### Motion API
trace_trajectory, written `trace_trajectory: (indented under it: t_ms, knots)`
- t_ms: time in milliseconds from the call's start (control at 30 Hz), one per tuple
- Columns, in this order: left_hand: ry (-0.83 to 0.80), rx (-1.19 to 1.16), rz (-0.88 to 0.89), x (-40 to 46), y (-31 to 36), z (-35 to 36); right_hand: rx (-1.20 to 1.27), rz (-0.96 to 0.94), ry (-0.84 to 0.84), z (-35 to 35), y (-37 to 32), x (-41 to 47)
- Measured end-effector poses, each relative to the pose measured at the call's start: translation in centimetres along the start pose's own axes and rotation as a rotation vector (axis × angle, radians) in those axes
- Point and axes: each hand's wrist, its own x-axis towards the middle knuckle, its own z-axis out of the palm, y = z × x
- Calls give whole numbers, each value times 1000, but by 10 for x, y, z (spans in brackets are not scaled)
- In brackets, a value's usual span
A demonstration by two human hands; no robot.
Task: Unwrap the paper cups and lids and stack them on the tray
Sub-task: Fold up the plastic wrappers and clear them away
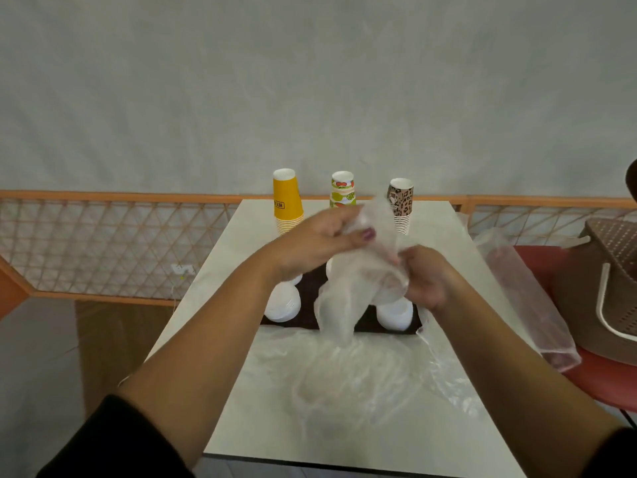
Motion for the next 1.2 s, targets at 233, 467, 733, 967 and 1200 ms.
trace_trajectory:
  t_ms: [233,467,733,967,1200]
  knots:
    - [-105,290,-193,-18,-43,5,36,-219,187,-2,-9,10]
    - [574,103,-13,2,-23,-4,-472,-456,67,9,-13,-5]
    - [406,-41,-203,8,-39,17,-370,-422,-69,14,-16,-13]
    - [518,-221,-124,16,-38,22,-486,-348,-112,-1,1,-15]
    - [422,-432,-130,13,-29,24,-363,-404,-178,-4,-7,-20]
